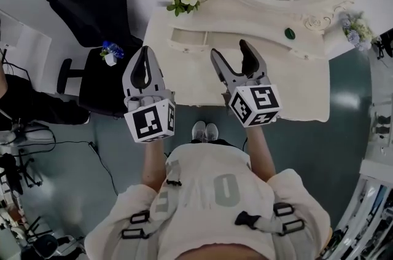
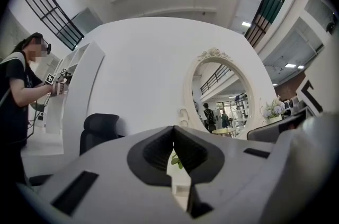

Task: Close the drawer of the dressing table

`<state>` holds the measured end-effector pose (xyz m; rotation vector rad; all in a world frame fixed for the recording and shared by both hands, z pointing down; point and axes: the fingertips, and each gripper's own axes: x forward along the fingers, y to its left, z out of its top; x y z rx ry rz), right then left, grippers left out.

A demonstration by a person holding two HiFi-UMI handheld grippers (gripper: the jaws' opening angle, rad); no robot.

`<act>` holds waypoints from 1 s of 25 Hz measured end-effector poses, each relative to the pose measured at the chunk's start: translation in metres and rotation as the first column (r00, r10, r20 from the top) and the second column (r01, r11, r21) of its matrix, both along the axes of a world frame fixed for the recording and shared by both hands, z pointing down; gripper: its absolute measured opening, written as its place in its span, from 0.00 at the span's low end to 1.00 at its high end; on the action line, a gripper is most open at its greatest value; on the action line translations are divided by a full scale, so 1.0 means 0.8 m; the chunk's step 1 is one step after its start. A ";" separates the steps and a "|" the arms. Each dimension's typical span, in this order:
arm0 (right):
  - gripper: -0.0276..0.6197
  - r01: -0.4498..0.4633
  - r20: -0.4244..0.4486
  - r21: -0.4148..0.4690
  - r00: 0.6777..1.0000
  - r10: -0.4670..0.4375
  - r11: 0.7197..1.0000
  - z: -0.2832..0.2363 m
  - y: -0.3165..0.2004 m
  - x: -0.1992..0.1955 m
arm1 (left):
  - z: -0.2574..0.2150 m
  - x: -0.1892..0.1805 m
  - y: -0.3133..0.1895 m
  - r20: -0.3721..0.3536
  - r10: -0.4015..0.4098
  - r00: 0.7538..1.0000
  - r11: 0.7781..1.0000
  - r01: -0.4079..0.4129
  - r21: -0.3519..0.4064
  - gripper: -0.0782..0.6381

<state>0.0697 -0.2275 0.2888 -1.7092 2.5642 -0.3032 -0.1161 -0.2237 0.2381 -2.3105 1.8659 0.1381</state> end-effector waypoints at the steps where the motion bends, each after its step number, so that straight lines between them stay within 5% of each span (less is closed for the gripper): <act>1: 0.57 0.022 0.006 -0.023 1.000 -0.022 0.999 0.011 -0.005 -0.013 | 0.006 -0.006 0.001 0.002 -0.011 1.000 1.000 0.011 -0.009 0.14; 11: 0.56 0.147 -0.038 -0.260 0.986 -0.163 0.954 0.142 -0.054 -0.116 | 0.066 -0.064 -0.002 0.012 -0.119 0.993 0.985 0.119 -0.122 0.14; 16: 0.52 0.110 0.046 -0.414 0.994 -0.100 0.904 0.204 -0.070 -0.130 | 0.097 -0.083 -0.004 0.011 -0.152 0.988 0.970 0.152 -0.189 0.14; 25: 0.44 0.025 0.026 -0.549 1.000 -0.012 0.835 0.283 -0.100 -0.142 | 0.148 -0.111 -0.023 0.034 -0.189 0.981 0.941 0.191 -0.281 0.14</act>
